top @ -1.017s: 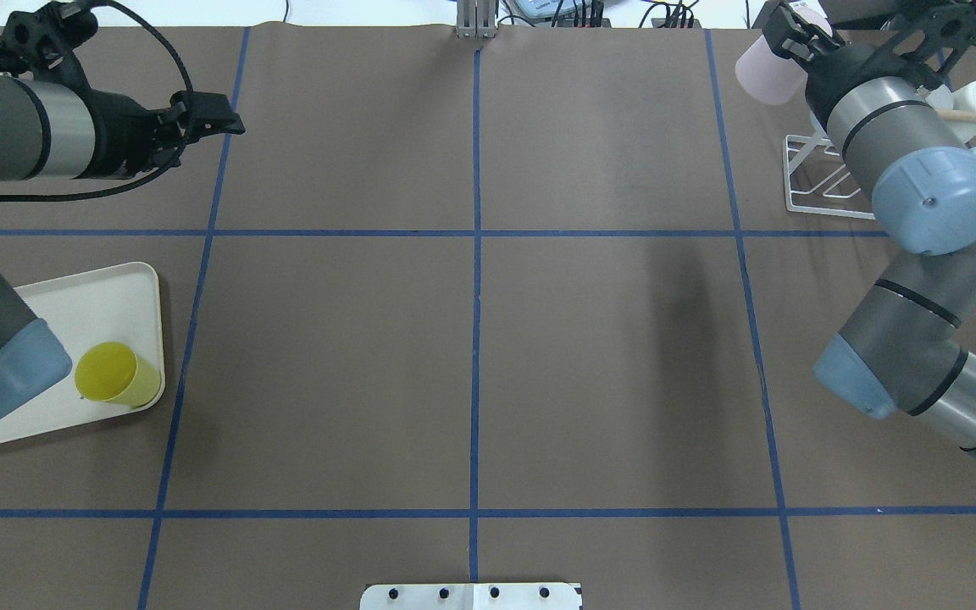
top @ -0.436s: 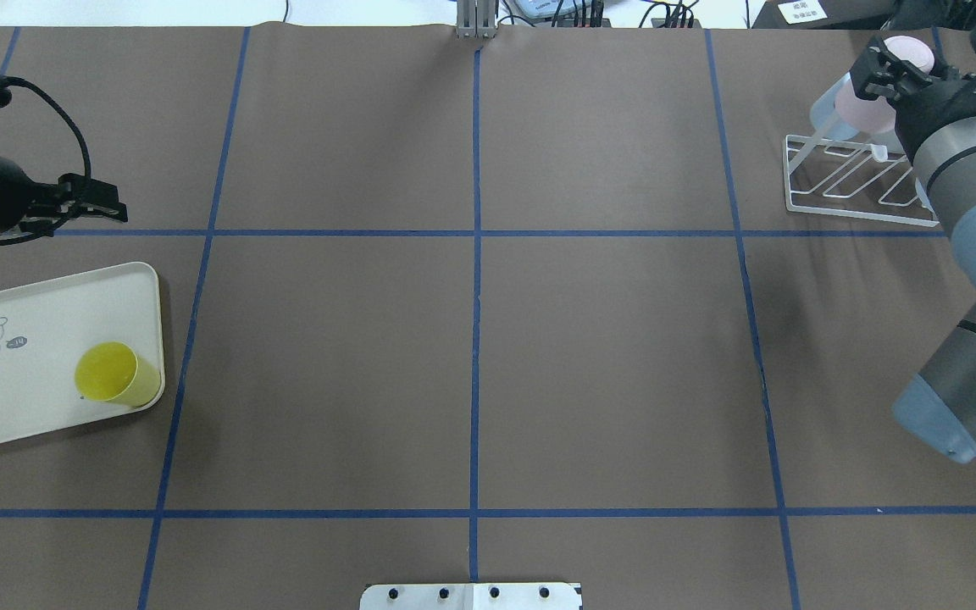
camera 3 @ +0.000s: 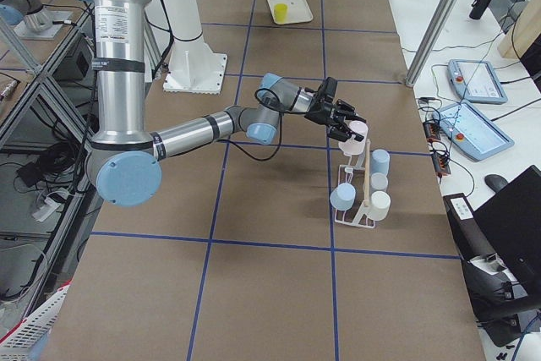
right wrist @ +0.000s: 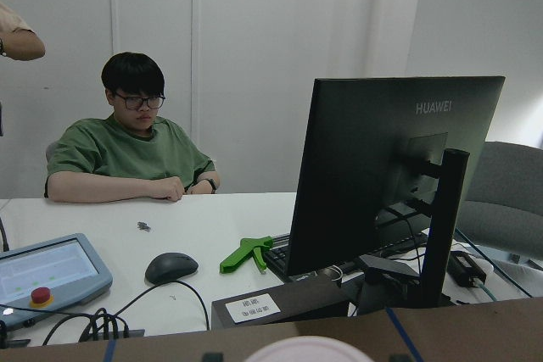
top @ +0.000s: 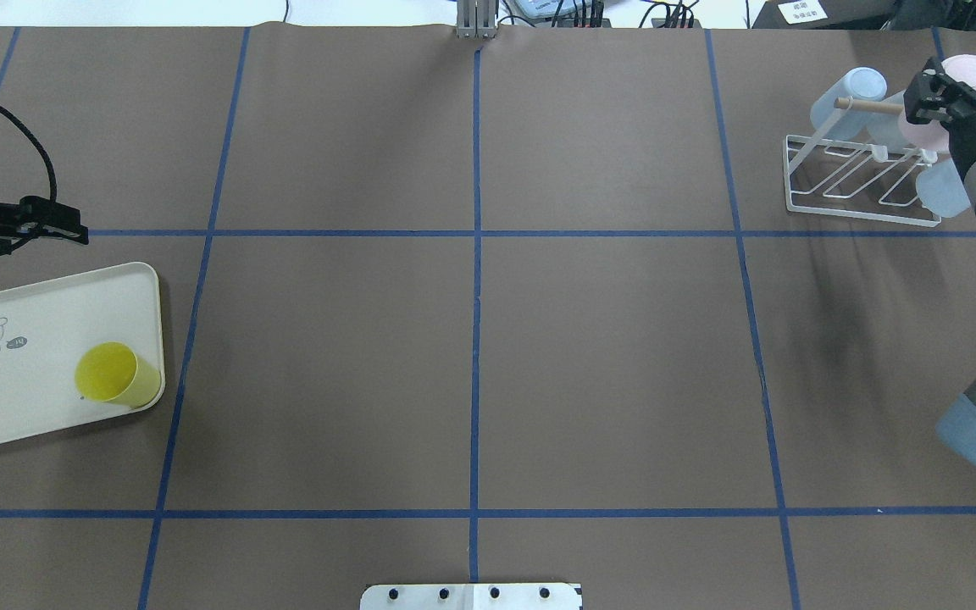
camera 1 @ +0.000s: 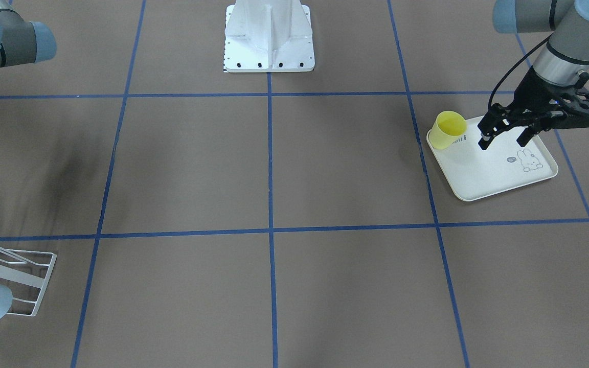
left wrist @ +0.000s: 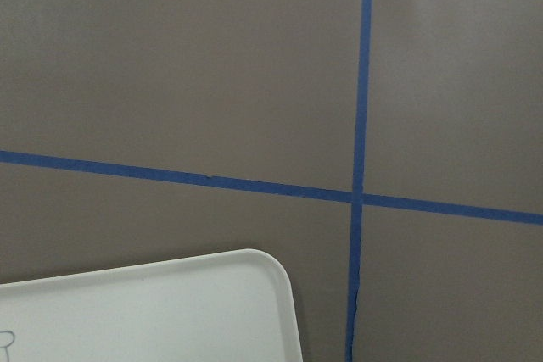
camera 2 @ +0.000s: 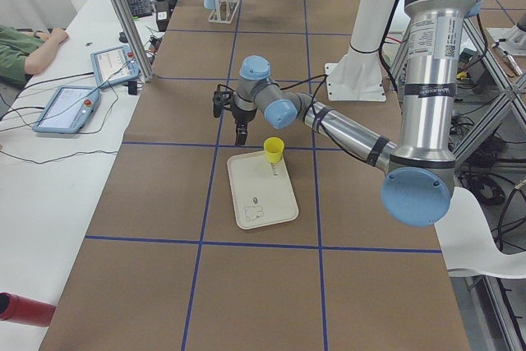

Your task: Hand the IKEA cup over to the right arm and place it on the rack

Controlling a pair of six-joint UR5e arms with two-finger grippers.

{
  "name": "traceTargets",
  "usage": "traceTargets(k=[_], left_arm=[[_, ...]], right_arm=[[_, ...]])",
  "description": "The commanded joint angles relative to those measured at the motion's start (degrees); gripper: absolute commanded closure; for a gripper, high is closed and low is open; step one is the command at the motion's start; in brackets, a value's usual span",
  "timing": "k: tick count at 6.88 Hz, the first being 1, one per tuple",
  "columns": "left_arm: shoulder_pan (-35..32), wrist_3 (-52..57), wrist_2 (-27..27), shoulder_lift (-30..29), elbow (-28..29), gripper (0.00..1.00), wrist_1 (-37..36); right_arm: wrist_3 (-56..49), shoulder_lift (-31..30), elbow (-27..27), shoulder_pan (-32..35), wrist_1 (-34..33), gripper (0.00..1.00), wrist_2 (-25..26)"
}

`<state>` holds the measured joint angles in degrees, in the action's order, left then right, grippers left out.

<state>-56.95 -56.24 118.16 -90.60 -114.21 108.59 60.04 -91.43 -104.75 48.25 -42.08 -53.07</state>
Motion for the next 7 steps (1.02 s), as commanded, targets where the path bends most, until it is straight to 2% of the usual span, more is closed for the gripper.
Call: traceTargets(k=[1, 7], left_arm=[[0.0, 0.25, 0.05, 0.16, 0.13, 0.0, -0.04], [0.0, 0.25, 0.05, 0.16, 0.04, 0.0, -0.04]], right_arm=[[-0.11, -0.24, 1.29, 0.09, 0.07, 1.0, 0.16], [3.57, 0.47, 4.38, 0.0, 0.6, 1.0, 0.25]])
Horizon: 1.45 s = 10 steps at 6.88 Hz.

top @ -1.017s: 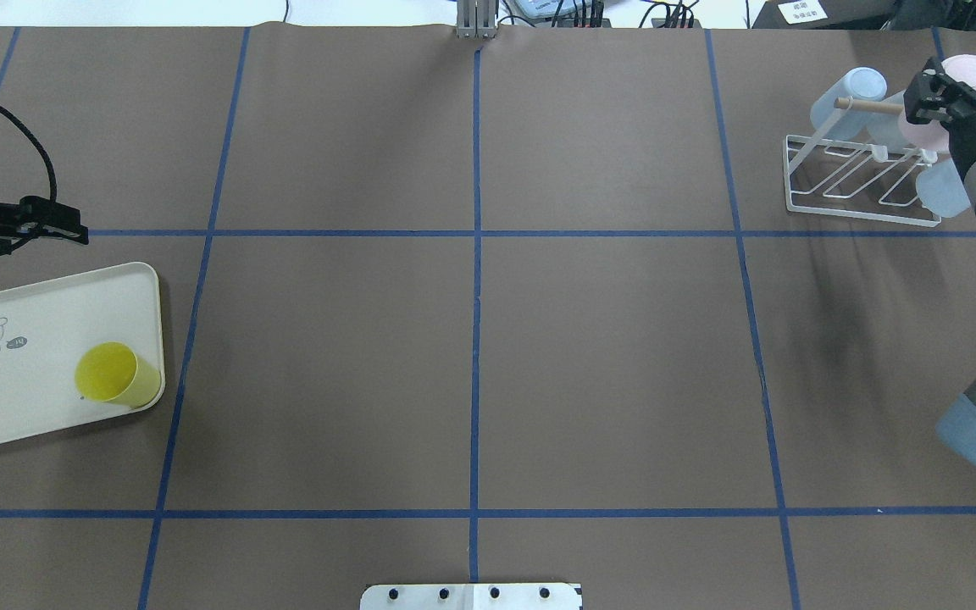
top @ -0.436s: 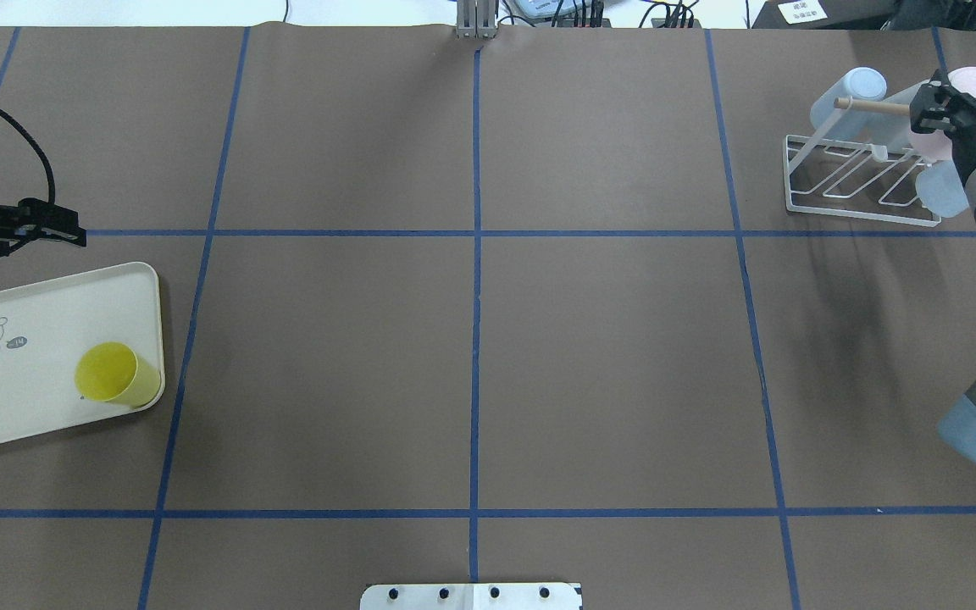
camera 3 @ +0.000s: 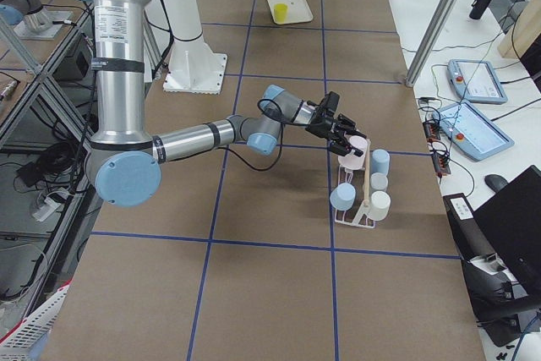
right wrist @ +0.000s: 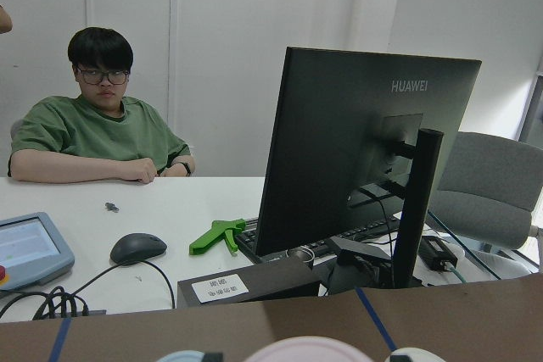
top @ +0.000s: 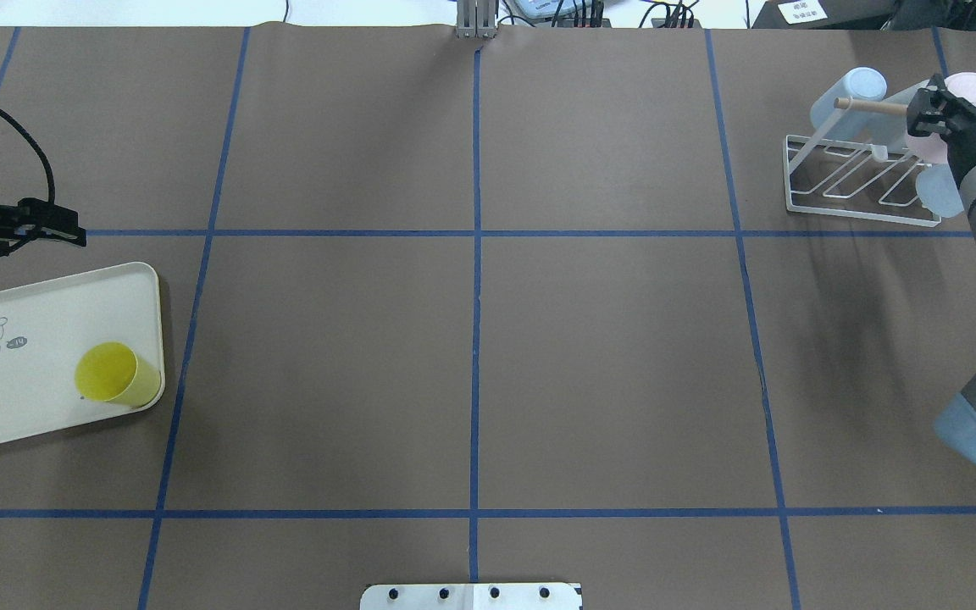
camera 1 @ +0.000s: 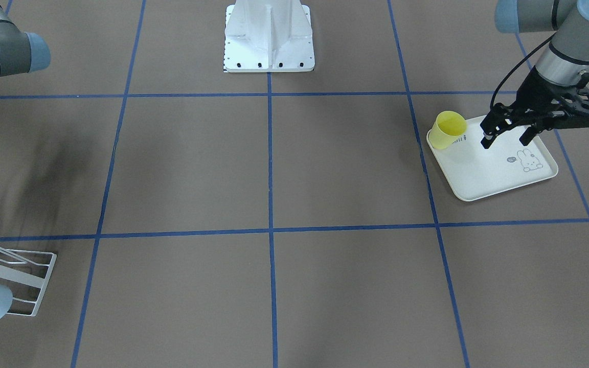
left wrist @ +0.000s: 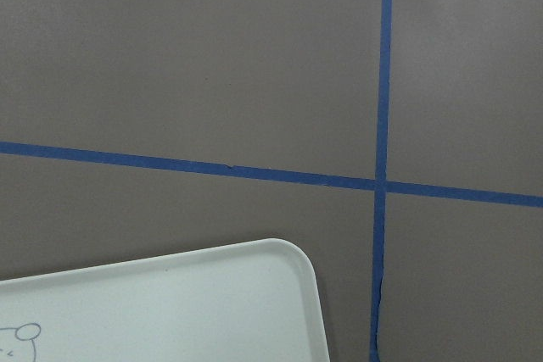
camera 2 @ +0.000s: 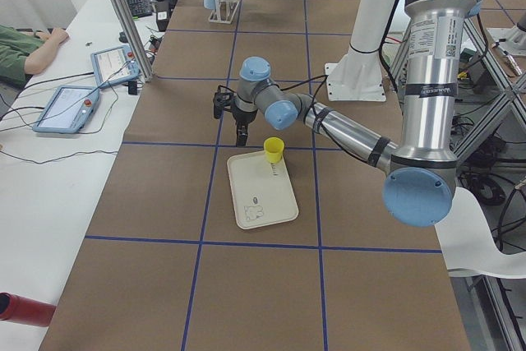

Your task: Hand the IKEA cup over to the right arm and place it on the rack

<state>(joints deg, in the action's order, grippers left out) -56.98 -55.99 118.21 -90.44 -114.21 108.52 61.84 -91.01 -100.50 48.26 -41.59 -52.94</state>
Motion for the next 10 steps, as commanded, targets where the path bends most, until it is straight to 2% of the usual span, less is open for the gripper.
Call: traceTargets(k=[1, 10], left_arm=[[0.03, 0.0, 0.0, 0.0, 0.04, 0.0, -0.06], [0.03, -0.09, 0.0, -0.09, 0.04, 0.0, -0.07]], right_arm=[[2.14, -0.05, 0.13, -0.01, 0.1, 1.0, 0.12], [2.23, -0.05, 2.5, -0.62, 0.01, 1.0, -0.49]])
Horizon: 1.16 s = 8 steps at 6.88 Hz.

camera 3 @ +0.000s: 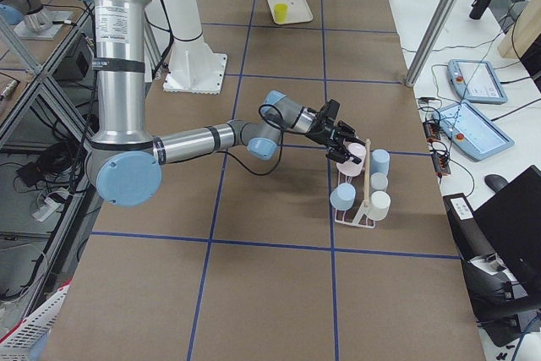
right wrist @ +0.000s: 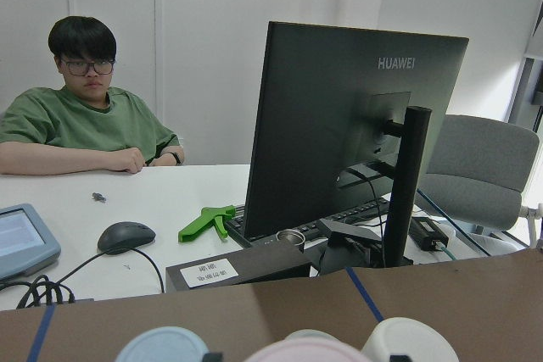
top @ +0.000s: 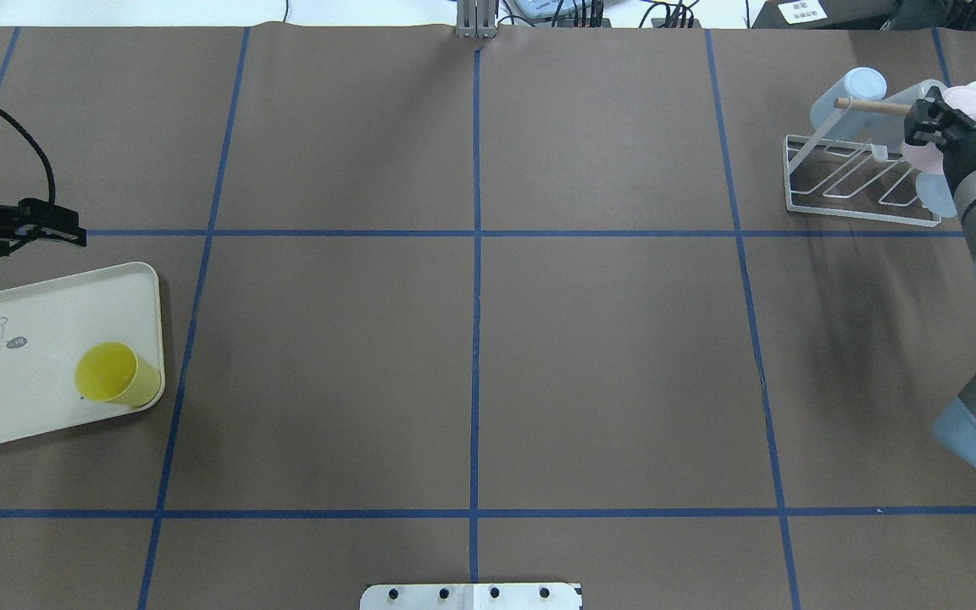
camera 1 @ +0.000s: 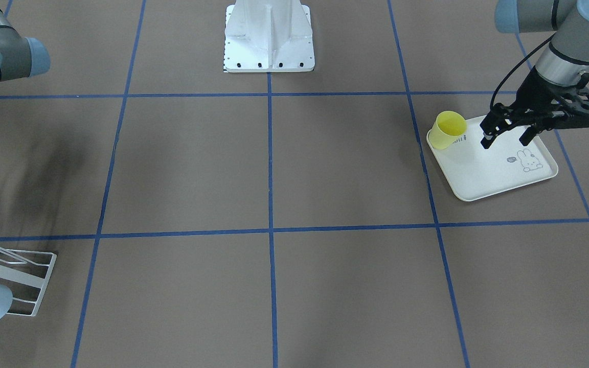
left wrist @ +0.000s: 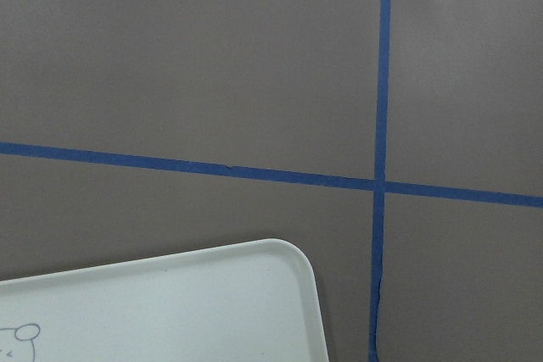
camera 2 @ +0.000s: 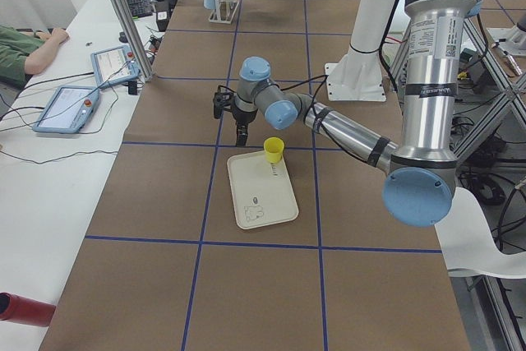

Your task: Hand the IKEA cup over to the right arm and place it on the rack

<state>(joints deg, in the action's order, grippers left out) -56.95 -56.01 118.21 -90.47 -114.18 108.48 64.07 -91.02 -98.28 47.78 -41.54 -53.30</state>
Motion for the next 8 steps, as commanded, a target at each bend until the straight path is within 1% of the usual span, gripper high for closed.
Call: traceTargets(k=[1, 7, 8], left_arm=[[0.0, 0.02, 0.0, -0.06, -0.08, 0.0, -0.02], [0.0, -0.07, -0.09, -0.15, -0.08, 0.0, -0.02], [0.0, -0.07, -0.09, -0.23, -0.08, 0.0, -0.02]], right_arm=[[0.0, -0.04, 0.55, -0.14, -0.03, 1.0, -0.23], [0.09, 0.14, 2.57, -1.11, 0.06, 1.0, -0.23], [1.74, 0.14, 2.92, -1.2, 0.06, 1.0, -0.32]])
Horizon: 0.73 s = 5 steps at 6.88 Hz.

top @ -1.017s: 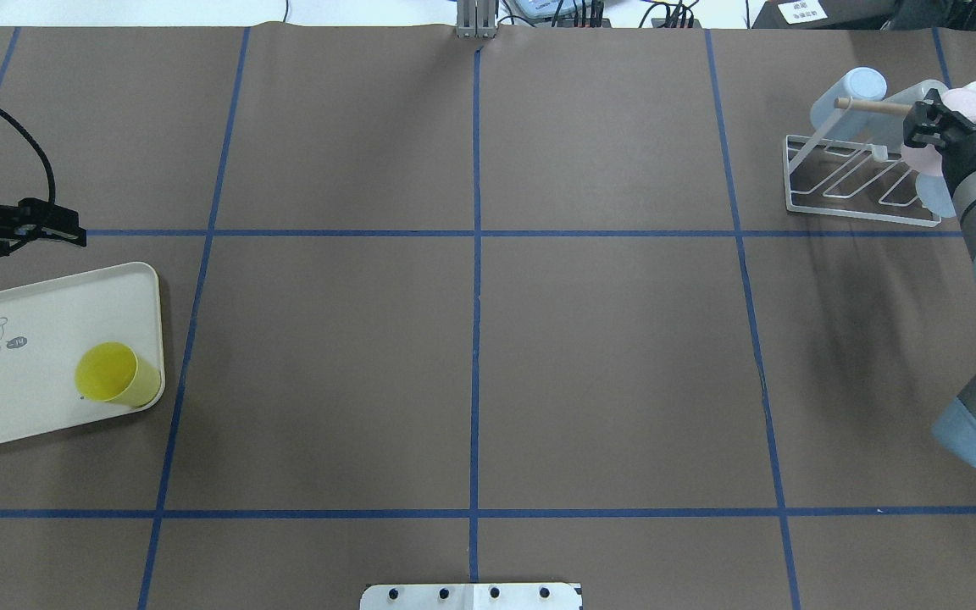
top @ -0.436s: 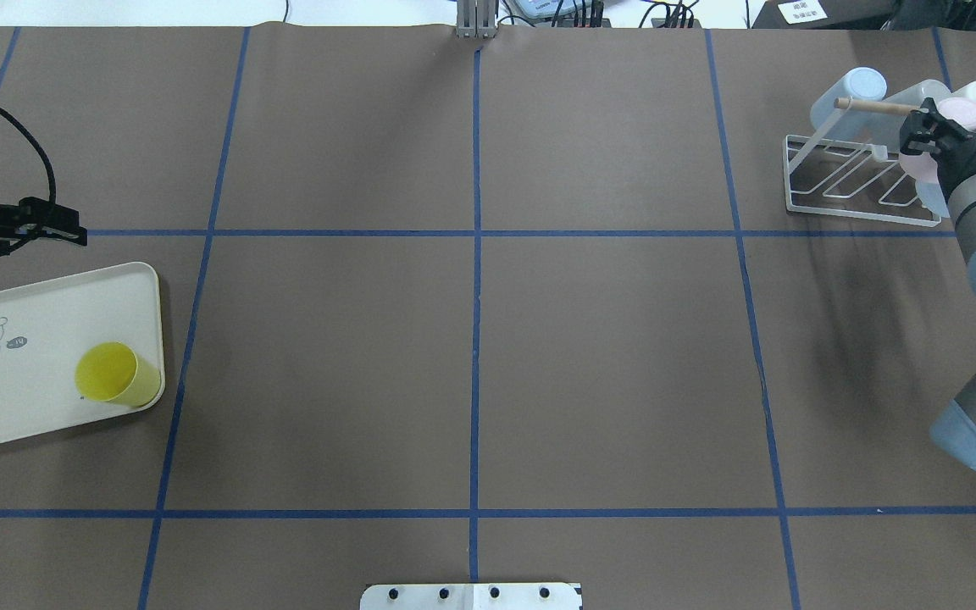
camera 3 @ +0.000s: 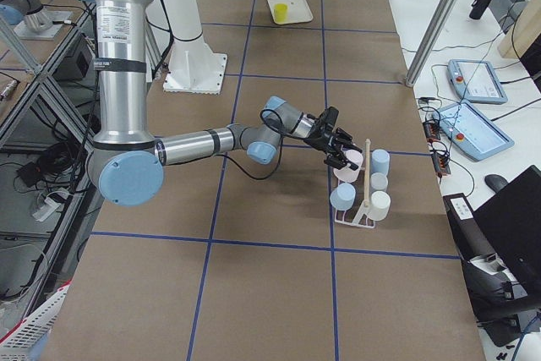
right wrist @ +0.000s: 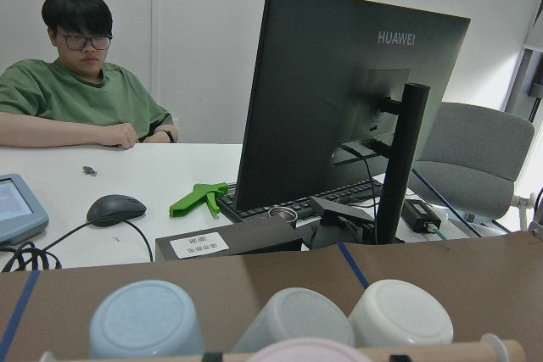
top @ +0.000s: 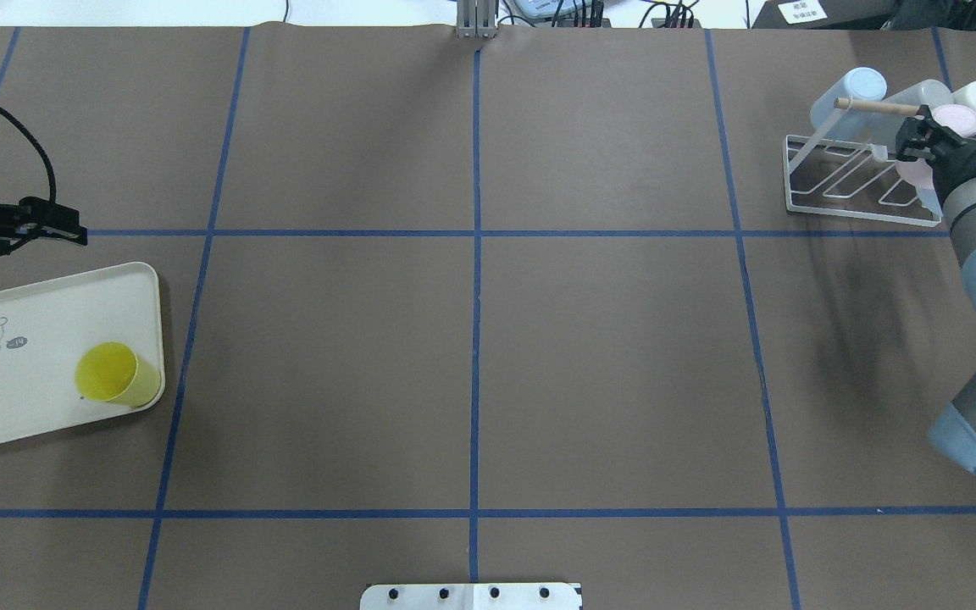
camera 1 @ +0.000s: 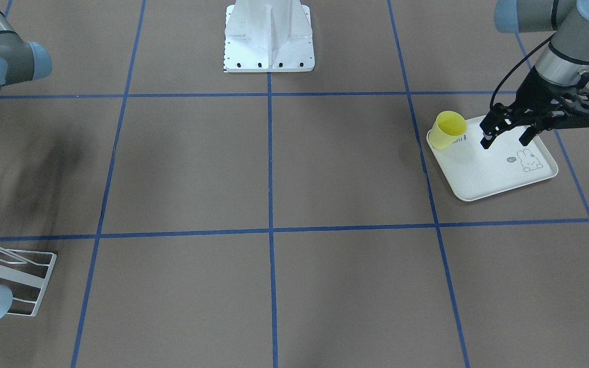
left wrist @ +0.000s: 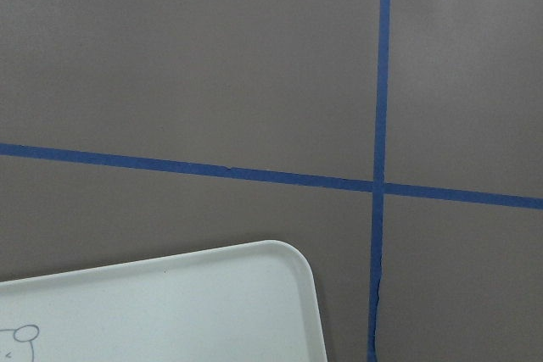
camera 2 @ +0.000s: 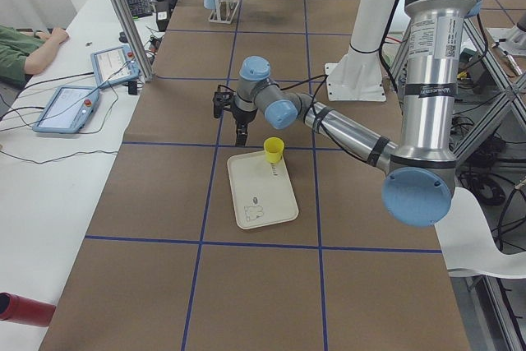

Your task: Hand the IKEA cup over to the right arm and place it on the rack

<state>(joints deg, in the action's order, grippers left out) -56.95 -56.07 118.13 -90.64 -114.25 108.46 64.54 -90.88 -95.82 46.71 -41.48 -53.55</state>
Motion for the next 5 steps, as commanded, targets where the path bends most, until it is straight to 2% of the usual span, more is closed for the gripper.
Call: traceTargets(k=[1, 5], left_arm=[[0.0, 0.0, 0.0, -0.06, -0.01, 0.0, 0.0], [-0.09, -0.44, 0.0, -0.06, -0.54, 0.0, 0.0]], right_arm=[[1.46, 0.0, 0.55, -0.13, 0.09, 1.0, -0.07], [1.46, -0.26, 1.34, -0.04, 0.09, 1.0, -0.07]])
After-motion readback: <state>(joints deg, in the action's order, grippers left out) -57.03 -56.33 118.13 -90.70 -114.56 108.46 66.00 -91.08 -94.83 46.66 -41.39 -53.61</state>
